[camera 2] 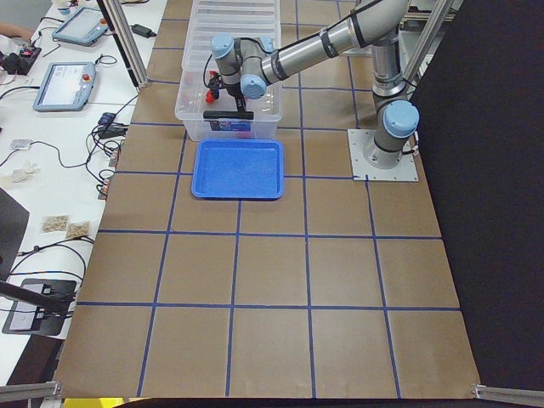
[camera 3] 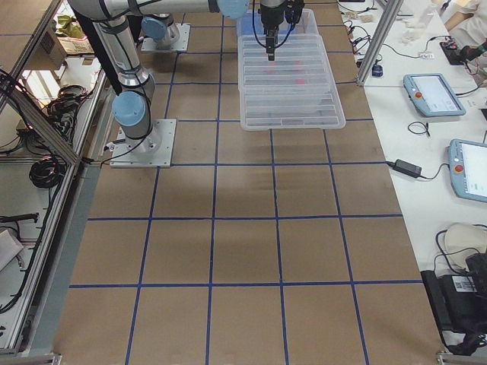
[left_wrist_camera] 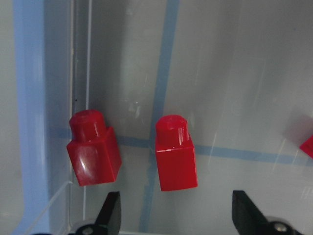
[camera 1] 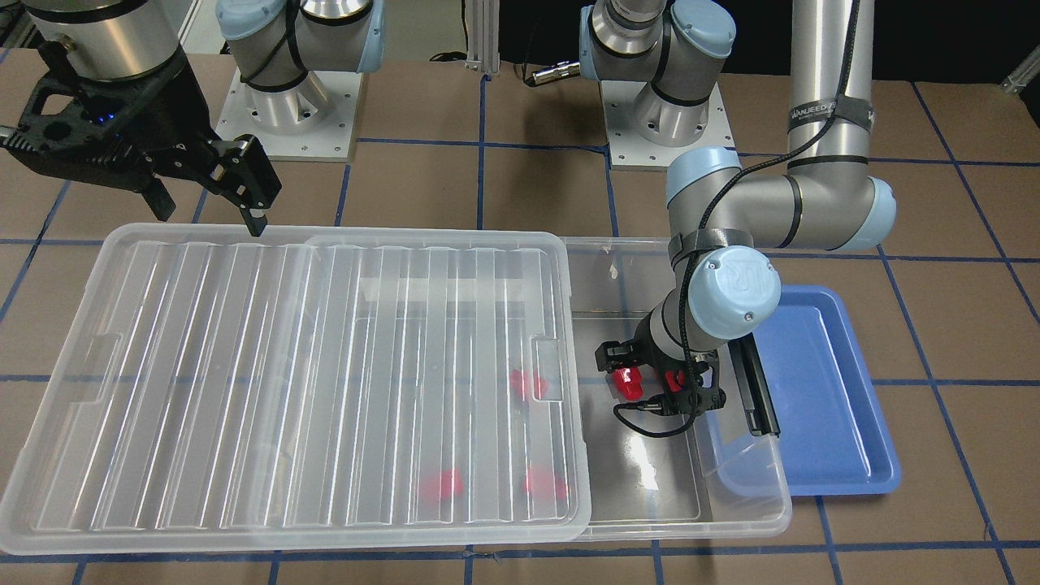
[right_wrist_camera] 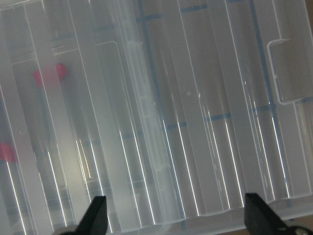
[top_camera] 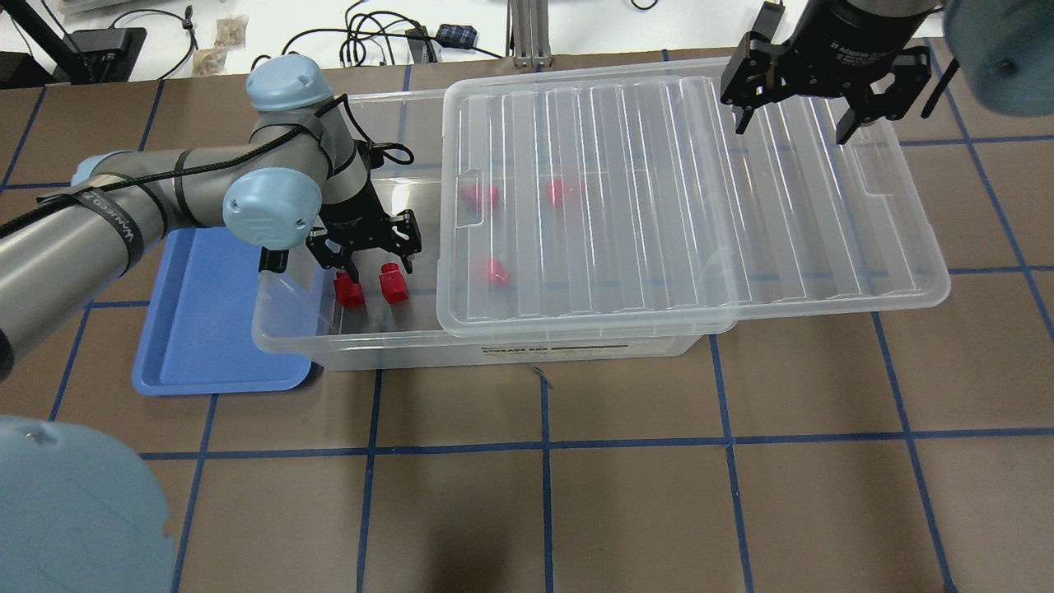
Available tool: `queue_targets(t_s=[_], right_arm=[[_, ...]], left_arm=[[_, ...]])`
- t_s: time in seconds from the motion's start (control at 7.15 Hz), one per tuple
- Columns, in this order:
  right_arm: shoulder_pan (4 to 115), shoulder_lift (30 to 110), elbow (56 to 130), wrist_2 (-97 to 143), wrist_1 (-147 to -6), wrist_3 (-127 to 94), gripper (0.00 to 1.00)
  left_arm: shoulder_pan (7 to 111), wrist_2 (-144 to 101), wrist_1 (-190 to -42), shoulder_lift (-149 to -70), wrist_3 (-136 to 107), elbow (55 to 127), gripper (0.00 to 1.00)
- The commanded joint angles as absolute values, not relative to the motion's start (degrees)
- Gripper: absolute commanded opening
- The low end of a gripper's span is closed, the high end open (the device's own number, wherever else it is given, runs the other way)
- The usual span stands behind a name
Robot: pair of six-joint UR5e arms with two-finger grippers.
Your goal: Place red block in blue tray from box
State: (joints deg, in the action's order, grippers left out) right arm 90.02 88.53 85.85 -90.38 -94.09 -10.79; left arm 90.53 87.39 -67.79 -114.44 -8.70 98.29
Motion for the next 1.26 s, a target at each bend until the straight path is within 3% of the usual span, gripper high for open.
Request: queue_targets(t_s=[0.0,0.28,0.42,0.56,0.7,1.12], right_arm=[[90.26,88.51,85.78,-90.79,-94.04,-10.46,1.0],[90.18,88.51,85.87,-90.97,-94.04,-10.11,1.0],[90.18,88.51,85.87,-90.97,-94.04,-10.11,1.0],[90.18,88.51,85.87,-90.97,-94.04,-10.02,1.0],[90.26,88.51,85.87,-90.97,-94.04,-10.02,1.0],[90.18,88.42,85.78,-91.05,-94.04,-10.02,1.0]], left_arm=[[90.53,87.1,-67.24,-116.01,-8.61,98.35,0.8],[90.53,87.19,-67.15,-117.5,-8.7,98.35,0.79],[90.53,87.19,-67.06,-117.77,-8.7,98.35,0.64],[90.53,87.1,-67.06,-117.86,-8.79,98.35,0.28],[90.53,87.19,-67.06,-117.77,-8.88,98.26,0.0],[90.09,87.19,-67.93,-115.68,-9.31,97.03,0.0]])
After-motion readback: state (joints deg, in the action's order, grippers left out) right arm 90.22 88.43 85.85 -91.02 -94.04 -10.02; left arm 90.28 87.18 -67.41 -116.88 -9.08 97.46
